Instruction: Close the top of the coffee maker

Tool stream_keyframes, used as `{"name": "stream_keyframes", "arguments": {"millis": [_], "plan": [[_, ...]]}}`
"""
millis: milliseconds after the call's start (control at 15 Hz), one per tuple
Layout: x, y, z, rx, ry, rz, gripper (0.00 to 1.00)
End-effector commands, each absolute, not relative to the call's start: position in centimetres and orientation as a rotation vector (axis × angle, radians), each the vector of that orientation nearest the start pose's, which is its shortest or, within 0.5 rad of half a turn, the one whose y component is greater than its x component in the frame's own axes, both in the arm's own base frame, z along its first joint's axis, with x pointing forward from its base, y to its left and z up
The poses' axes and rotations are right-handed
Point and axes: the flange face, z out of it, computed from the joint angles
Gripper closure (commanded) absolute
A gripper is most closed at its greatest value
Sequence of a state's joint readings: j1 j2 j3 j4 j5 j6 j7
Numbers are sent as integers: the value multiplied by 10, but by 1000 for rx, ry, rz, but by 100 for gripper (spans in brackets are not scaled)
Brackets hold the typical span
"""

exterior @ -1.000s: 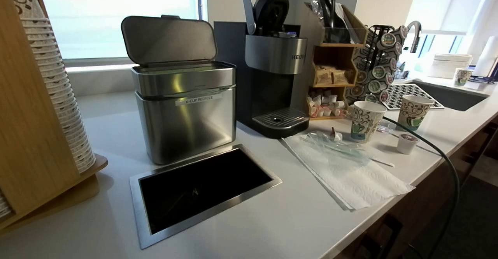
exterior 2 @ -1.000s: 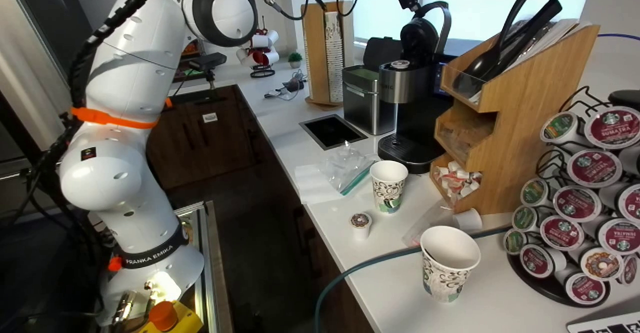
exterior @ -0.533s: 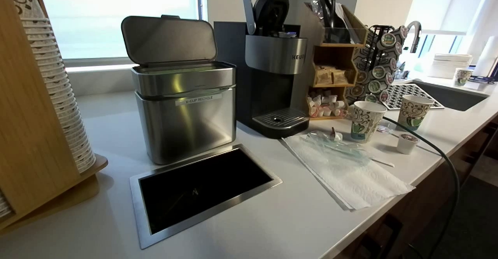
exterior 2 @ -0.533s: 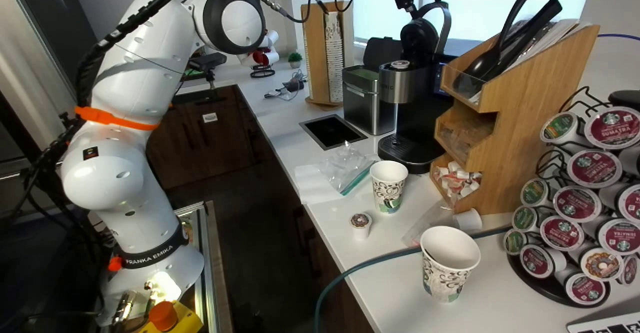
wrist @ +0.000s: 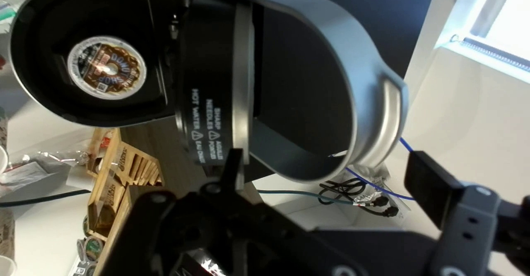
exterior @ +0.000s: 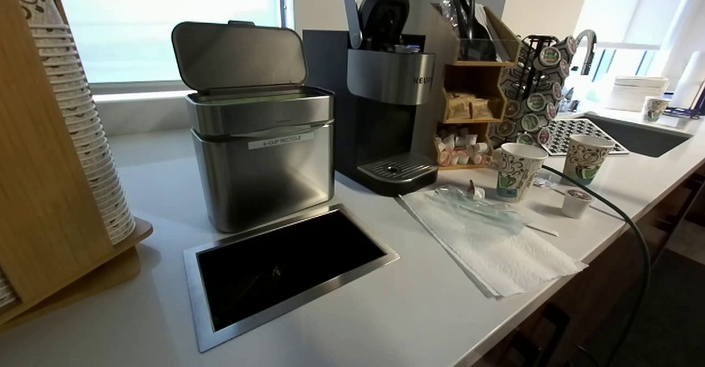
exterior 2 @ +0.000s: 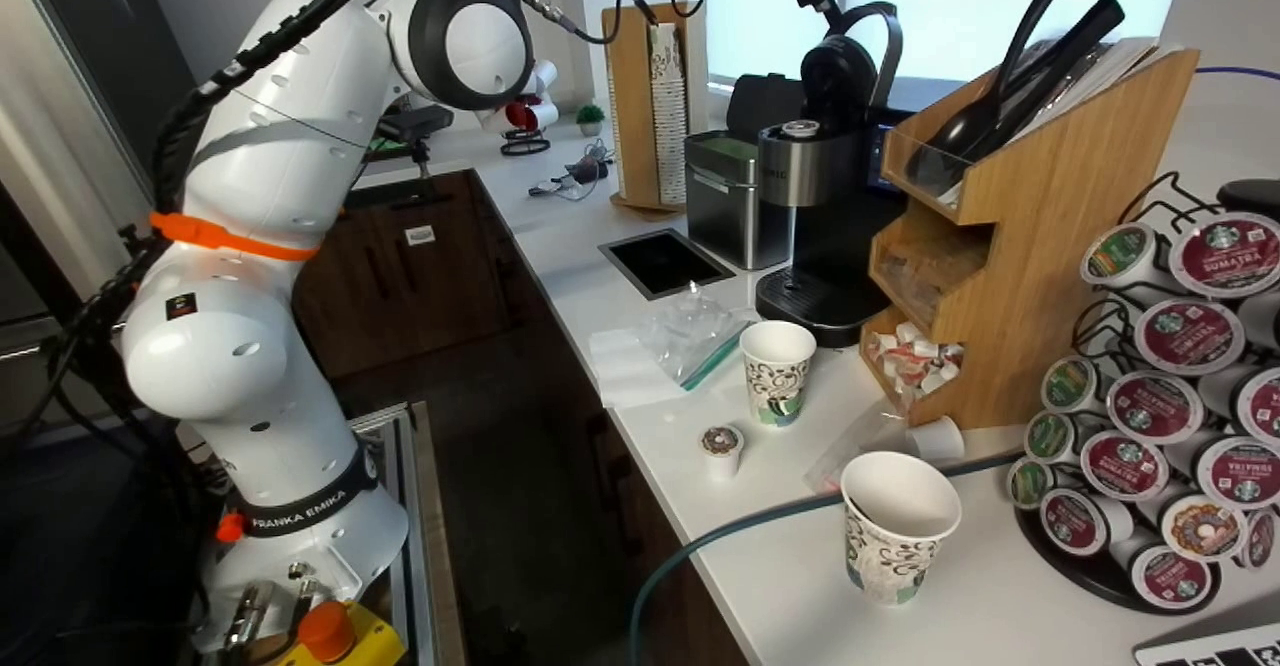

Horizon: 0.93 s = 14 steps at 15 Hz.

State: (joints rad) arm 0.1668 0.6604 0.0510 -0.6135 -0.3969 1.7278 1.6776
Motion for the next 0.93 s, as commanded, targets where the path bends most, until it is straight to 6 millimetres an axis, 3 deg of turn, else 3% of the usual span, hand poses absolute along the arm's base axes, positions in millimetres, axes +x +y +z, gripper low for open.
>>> {"name": "stream_keyframes", "arguments": {"millis": [0,600,867], "plan": [[726,107,676,-2039,1941,-890,0],[738,106,646,-2060,1996,-845,0],[719,102,652,-2093,2114,-785,0]]}}
